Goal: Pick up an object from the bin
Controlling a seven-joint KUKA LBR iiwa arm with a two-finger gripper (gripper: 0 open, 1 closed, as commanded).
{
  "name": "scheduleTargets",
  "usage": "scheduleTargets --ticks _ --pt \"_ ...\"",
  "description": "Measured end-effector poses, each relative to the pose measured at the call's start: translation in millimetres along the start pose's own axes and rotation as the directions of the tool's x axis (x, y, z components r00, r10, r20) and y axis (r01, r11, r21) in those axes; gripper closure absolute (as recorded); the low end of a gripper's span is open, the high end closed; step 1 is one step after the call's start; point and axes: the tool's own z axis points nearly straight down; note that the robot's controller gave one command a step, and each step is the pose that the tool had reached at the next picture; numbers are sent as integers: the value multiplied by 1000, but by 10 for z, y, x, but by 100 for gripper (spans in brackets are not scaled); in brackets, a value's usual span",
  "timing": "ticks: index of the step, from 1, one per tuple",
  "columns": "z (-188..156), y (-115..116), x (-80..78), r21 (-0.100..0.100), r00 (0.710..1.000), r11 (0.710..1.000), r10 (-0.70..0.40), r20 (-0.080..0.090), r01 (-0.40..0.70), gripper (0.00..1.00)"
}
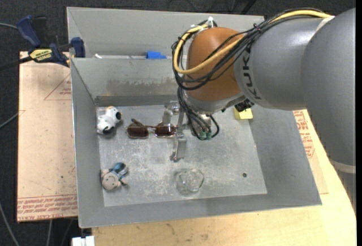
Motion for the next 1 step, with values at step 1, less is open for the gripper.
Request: scheduleTargets --ticks 1 --pt "-48 -4 -14 -1 1000 1000 2 7 -2 0"
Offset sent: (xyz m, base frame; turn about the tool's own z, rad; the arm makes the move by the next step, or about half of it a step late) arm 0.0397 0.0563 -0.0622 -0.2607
